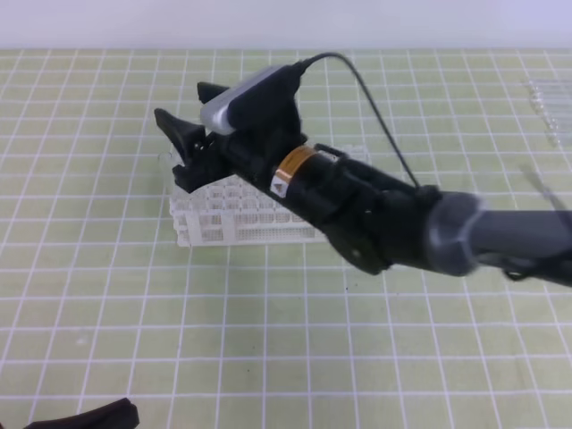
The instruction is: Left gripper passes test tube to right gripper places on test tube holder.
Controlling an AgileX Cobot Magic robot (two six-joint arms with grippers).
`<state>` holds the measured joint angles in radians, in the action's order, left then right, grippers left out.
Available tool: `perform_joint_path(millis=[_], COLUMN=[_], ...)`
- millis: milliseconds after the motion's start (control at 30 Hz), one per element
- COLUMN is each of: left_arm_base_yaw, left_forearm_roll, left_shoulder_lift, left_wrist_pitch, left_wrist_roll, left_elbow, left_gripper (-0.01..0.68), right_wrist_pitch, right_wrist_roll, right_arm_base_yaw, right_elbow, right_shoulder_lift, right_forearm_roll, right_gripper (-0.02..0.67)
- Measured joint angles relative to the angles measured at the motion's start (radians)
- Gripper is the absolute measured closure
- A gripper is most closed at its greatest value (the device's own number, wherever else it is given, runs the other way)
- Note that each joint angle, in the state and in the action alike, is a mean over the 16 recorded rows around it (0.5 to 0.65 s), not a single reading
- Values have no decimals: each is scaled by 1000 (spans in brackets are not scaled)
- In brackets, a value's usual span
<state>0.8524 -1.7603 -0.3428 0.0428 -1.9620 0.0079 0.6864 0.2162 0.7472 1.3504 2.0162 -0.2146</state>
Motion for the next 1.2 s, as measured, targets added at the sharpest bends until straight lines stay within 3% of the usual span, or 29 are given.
perform_joint_path(millis=[533, 867, 1200], left_arm_base_yaw=[0, 0, 0], left_forearm_roll=[-6, 0, 6], left_shoulder_lift=[-1, 0, 1], left_wrist_pitch=[3, 1, 6], left_wrist_roll=[1, 1, 1], left_elbow=[4, 0, -4], left_gripper=[675, 675, 675], right_wrist_pitch=[-184, -283, -383], right_wrist_roll=[6, 44, 28], right_arm_base_yaw=[0, -1, -24], right_elbow=[-436, -720, -891], right_shoulder_lift=[-576, -868, -973], right_forearm_roll=[-46, 3, 131], right_gripper=[630, 662, 662])
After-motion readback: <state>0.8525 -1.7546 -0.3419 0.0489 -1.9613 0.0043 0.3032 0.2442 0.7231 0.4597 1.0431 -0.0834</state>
